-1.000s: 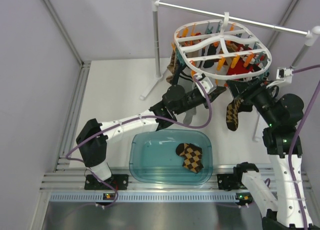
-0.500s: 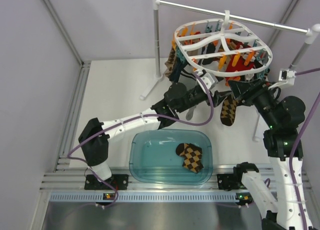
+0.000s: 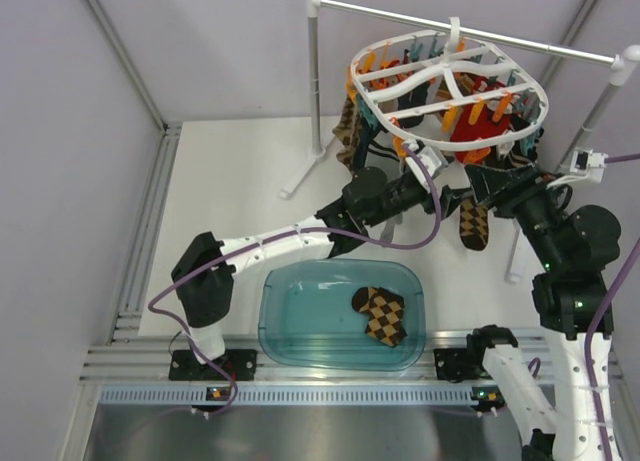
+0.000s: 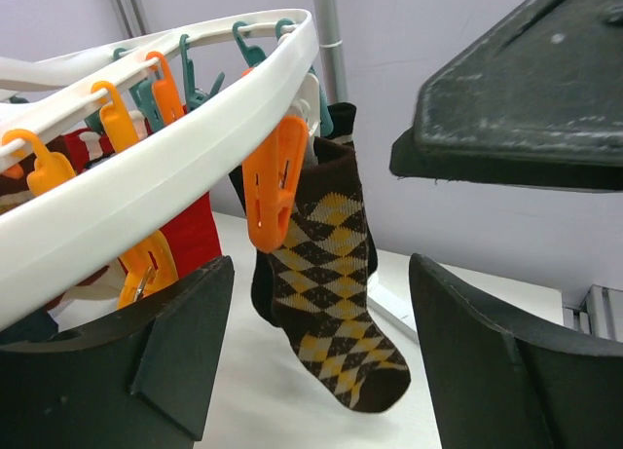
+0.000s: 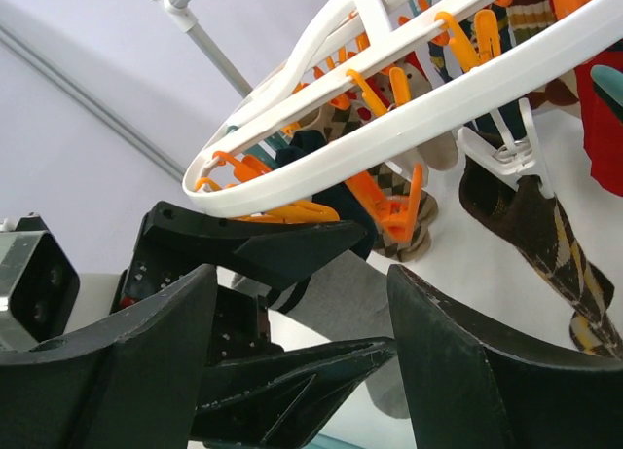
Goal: Clip the socks to the hanger
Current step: Open the clamp at the hanger.
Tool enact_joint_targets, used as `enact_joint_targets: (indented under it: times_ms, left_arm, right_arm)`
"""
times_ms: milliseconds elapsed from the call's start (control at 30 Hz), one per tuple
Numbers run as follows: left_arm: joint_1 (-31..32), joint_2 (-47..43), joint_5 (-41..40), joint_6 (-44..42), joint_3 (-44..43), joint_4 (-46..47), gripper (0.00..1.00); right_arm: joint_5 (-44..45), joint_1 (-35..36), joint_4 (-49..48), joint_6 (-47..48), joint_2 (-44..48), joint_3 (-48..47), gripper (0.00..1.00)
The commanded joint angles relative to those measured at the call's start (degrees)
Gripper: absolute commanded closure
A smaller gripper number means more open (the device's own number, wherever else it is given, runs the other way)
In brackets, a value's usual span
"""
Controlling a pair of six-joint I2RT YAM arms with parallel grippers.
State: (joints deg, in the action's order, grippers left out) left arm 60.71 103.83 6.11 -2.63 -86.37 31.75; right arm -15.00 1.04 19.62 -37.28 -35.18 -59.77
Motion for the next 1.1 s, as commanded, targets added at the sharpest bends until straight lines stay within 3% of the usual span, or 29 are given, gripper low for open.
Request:
enact_joint_targets:
  times_ms: [0, 267, 433, 633, 1067]
  left_arm:
    - [-0.4, 0.4, -2.4, 2.3, -2.6, 4.2, 0.22]
    - [0.0, -1.1, -3.2, 1.8, 0.1, 6.0, 0.28]
    - [0.3, -7.9, 1.4, 1.4, 8.3, 5.6, 0.28]
    - [0.7, -14.4, 1.3, 1.8, 13.7, 2.3, 0.28]
    - [2.6, -16.9, -2.8, 0.7, 13.9, 1.4, 0.27]
  right_arm:
    - [2.5, -0.6, -0.3, 0.0, 1.3, -2.9, 0.30]
    - [3.8, -0.6, -0.2, 1.1, 2.0, -2.4, 0.36]
    - [3.5, -0.6, -0.4, 2.6, 1.8, -2.4, 0.37]
    - [2.9, -0.6, -1.2, 2.8, 0.6, -2.4, 0.39]
    - [2.1, -0.6, -2.1, 3.4, 0.3, -2.7, 0.43]
